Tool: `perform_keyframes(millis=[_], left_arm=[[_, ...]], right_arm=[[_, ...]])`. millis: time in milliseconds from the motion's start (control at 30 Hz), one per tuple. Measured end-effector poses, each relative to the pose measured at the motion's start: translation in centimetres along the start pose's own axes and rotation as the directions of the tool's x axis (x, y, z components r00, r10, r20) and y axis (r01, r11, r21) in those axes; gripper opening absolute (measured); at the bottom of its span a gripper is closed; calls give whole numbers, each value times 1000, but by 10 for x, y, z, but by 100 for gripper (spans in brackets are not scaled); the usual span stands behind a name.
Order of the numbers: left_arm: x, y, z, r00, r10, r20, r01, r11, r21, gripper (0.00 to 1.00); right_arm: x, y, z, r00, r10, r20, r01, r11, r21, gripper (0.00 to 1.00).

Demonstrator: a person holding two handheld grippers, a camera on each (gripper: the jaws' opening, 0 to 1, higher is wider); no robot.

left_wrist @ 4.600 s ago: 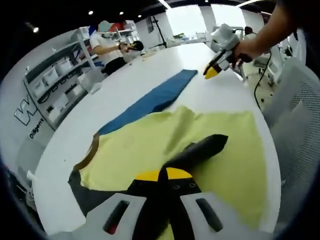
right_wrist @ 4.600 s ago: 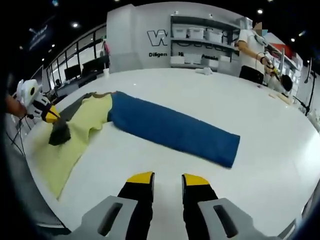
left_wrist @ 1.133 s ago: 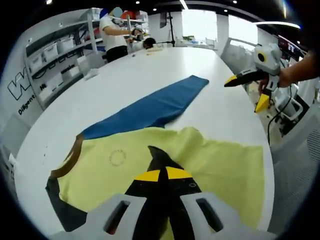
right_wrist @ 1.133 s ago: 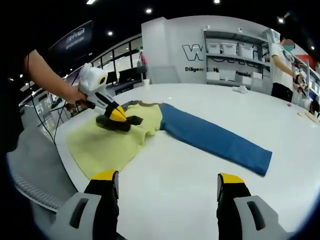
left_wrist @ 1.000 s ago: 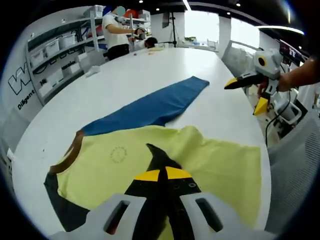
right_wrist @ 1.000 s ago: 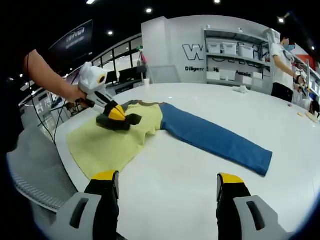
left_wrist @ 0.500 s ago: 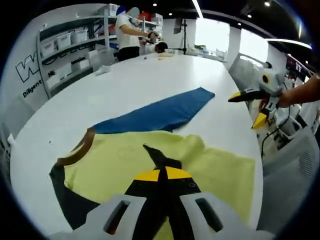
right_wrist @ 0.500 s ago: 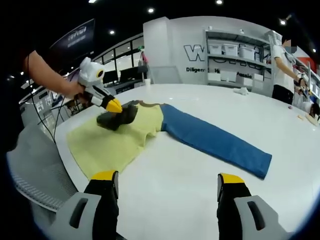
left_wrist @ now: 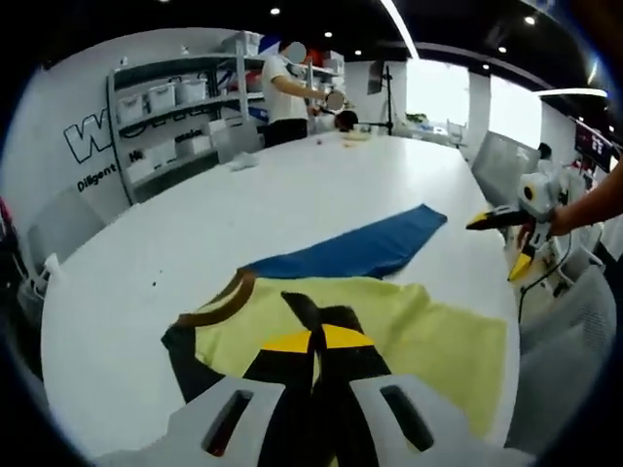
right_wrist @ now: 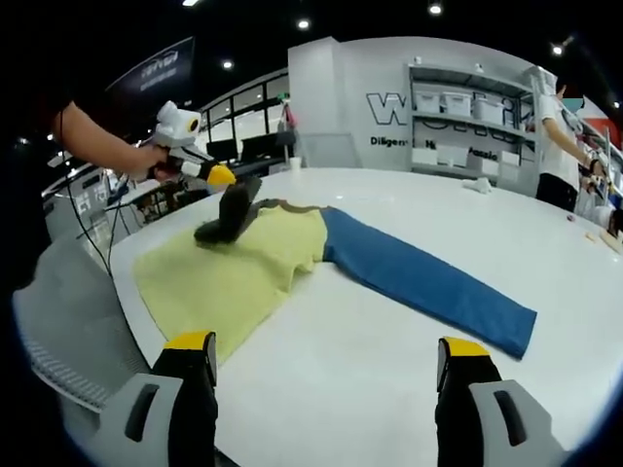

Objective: Fold the garment on the visible template until the final outline fits inside the template.

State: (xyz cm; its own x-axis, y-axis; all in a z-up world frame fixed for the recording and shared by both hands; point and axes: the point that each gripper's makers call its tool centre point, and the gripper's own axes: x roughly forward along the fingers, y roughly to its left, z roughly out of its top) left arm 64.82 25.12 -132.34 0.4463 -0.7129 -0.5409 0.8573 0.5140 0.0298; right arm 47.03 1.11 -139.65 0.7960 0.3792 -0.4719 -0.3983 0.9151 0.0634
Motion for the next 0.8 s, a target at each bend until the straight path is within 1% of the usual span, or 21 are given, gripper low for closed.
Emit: perform_keyframes(millis=[100,267,467,600,733,800], left_arm=[[-8,7,2,1000,21,14,-21,1000,-9,5],[-23,19,5,998,55,30,-55,998,-14,5],[-40,39,5,994,100,45,-99,995,-22,5],[-54,54,5,988,140,59,-139,990,-26,5],[-69,67,7,981,177,79,-171,983,-74,5],[-74,72,6,979,188,81,-182,980,-75,5]], right_arm=[[2,0,3,1000,0,2,0,1000,3,92],[5,0,13,1000,5,12,-5,1000,-10,91],[5,-1,21,1000,10,19,-9,1000,-28,91],[4,0,21,1000,12,15,-12,999,-35,91],[2,0,21,1000,10,12,-9,999,-37,91],[2,0,21,1000,11,12,-11,999,-31,90]])
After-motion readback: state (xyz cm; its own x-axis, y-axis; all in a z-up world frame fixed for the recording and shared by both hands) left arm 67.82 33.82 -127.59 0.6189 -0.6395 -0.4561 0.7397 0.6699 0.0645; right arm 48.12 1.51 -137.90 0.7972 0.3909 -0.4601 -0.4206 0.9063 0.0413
